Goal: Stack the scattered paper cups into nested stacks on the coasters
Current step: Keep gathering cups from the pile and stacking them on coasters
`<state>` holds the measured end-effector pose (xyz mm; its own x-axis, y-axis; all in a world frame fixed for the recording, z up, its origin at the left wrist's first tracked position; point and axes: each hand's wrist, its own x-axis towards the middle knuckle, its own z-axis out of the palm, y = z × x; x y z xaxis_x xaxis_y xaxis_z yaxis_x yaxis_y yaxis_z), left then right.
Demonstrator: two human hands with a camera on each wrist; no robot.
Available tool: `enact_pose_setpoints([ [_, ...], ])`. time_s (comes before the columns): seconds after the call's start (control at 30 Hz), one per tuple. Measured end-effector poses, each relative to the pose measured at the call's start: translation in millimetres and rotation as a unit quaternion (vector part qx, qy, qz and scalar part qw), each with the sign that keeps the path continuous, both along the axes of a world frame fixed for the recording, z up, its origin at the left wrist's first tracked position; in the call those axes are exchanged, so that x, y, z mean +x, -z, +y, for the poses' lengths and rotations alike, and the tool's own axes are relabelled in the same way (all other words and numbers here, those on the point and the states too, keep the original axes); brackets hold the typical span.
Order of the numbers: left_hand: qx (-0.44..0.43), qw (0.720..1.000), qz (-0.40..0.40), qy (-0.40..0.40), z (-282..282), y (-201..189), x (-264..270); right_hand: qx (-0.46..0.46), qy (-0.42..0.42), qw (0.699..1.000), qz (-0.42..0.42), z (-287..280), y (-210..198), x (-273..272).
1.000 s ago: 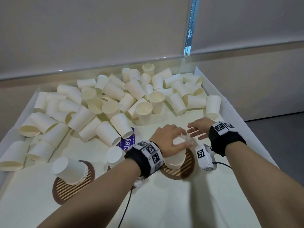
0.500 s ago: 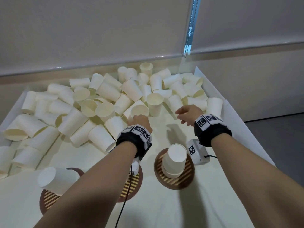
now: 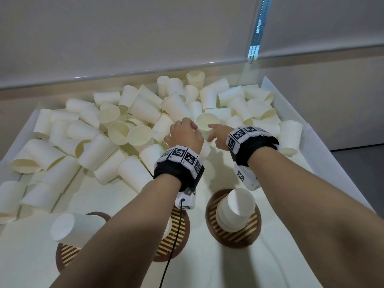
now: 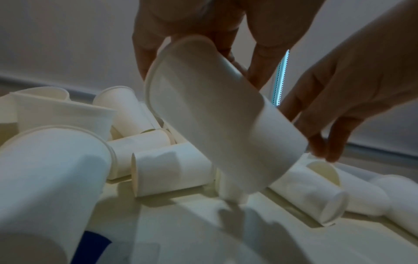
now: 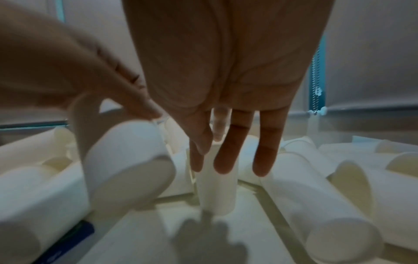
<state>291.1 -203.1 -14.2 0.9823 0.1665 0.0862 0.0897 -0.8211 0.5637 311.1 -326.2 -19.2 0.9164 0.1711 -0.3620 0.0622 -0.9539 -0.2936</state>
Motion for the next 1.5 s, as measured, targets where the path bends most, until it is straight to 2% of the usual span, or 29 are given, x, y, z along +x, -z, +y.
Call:
enact_pose_setpoints([
  [0.1,-0.052,0.999,0.002,-0.009,0,-5,-2,-0.048,0.011,0.999,0.008,3,8,-2],
  [0.17,-0.093,0.996,-0.004,-0.016,4,-7,-2,-0.012,0.046,0.999,-0.017,1,1,-3],
  [0.2,-0.102,0.995,-0.009,-0.017,6,-8,-2,0.035,0.084,0.995,-0.035,0,-5,-3],
  [0.27,-0.127,0.992,-0.018,-0.016,11,-10,-2,0.133,0.179,0.972,-0.075,-7,-19,-4],
  [0.33,-0.173,0.985,-0.020,-0.010,14,-12,-4,0.225,0.254,0.934,-0.116,-17,-30,-9],
  [0.4,-0.218,0.976,-0.022,-0.005,16,-16,-8,0.294,0.281,0.900,-0.156,-21,-40,-17],
  [0.47,-0.271,0.963,-0.010,0.007,19,-20,-14,0.353,0.283,0.875,-0.173,-20,-47,-25],
  [0.53,-0.333,0.941,0.041,0.036,20,-28,-24,0.400,0.262,0.866,-0.149,-15,-57,-35],
  [0.6,-0.386,0.916,0.090,0.054,22,-38,-33,0.411,0.209,0.879,-0.119,-8,-67,-44],
  [0.7,-0.441,0.888,0.120,0.051,28,-56,-45,0.388,0.124,0.909,-0.092,6,-86,-58],
  [0.9,-0.419,0.893,0.157,0.050,47,-78,-56,0.314,0.063,0.947,-0.025,17,-118,-75],
  [0.97,-0.415,0.891,0.174,0.052,52,-84,-62,0.284,0.050,0.957,-0.040,19,-125,-81],
  [1.07,-0.432,0.882,0.182,0.050,59,-90,-72,0.292,0.050,0.953,-0.066,22,-131,-87],
  [1.17,-0.444,0.871,0.207,0.048,62,-95,-84,0.332,0.098,0.933,-0.098,27,-133,-91],
  [1.27,-0.391,0.884,0.241,0.082,67,-100,-100,0.341,0.136,0.919,-0.141,38,-132,-97],
  [1.37,-0.361,0.897,0.242,0.084,80,-97,-108,0.377,0.178,0.898,-0.143,44,-125,-98],
  [1.43,-0.339,0.912,0.224,0.058,94,-100,-112,0.432,0.229,0.861,-0.139,42,-121,-98],
  [1.5,-0.323,0.923,0.204,0.035,109,-102,-114,0.497,0.282,0.810,-0.133,36,-124,-98],
])
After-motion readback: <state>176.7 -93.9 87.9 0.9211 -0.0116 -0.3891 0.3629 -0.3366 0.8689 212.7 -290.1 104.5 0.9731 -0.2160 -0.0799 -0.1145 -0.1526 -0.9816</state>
